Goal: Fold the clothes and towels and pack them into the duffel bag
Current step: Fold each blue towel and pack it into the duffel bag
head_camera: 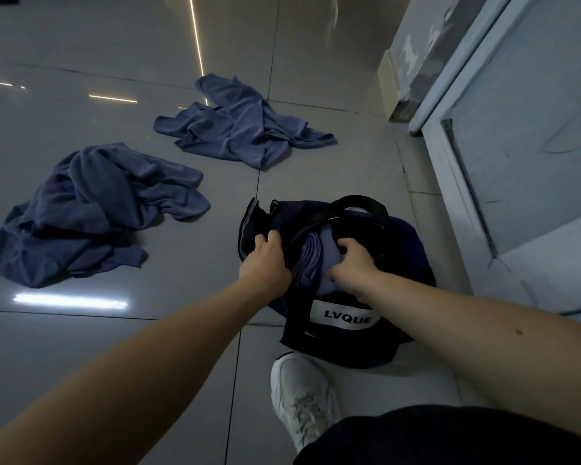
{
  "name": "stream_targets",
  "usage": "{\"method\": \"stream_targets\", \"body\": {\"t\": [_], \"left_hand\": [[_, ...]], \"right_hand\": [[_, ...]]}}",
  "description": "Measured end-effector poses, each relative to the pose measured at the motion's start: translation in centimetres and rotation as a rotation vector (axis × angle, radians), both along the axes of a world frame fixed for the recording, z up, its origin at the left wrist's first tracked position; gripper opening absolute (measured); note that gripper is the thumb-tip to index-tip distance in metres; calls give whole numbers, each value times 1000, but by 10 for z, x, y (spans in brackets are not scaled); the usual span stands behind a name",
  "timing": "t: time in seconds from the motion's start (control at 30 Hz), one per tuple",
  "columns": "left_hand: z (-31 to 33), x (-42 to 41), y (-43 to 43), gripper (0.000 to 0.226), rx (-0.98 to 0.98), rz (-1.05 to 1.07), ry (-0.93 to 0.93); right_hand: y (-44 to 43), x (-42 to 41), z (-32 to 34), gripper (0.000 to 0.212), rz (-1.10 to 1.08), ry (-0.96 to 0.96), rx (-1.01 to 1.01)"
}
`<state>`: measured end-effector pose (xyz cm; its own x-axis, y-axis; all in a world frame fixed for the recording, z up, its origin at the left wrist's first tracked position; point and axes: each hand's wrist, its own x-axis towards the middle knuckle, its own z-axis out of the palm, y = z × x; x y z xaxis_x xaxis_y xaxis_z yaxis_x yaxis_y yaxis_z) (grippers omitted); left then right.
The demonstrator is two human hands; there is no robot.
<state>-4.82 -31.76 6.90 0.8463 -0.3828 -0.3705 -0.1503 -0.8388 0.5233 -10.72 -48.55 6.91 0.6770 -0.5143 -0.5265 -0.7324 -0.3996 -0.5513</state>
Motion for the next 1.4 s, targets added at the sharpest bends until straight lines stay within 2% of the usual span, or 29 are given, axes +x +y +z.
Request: {"method": "stream_targets", "body": {"t": [0.1,0.17,0.23,0.33,0.4,0.5,0.6,0.7,0.83,1.0,1.17,1.27,1.4], "left_hand": [[3,-5,0,41,-99,52,-20],[3,-8,1,40,-139,79,-27],[3,-9,1,40,-150,90,-33],[4,-7,2,42,-130,85,-45],[4,-7,2,43,-120,77,-50],[5,-7,3,41,-126,73,-45],[6,-7,4,40,-139,69,-44],[5,-7,5,40,-160,67,-50],[1,-6,8,42,-144,21,-84],[-6,-8,11,26,-154,-78,-189],[-13,-6,9,36,-117,-52,-133],[-14,-5,11,36,-98,-66,-131],[-15,-6,12,36,-112,-85,-124]], "right_hand": [[-1,-5,-5,66,14,-13,-130],[-1,-10,-11,57,44,57,-127],[1,-12,-10,60,95,124,-195],[6,-13,-4,78,295,129,-492],[8,-13,-3,75,506,30,-659],[7,-8,-5,78,735,-6,-577],[10,-1,-10,89,908,60,-488],[10,9,-19,85,991,154,-500],[13,21,-29,84,1002,305,-521],[15,35,-52,90,1072,413,-530],[23,48,-57,88,1057,533,-537],[24,48,-56,89,1072,515,-519],[15,41,-36,81,1110,360,-491]]}}
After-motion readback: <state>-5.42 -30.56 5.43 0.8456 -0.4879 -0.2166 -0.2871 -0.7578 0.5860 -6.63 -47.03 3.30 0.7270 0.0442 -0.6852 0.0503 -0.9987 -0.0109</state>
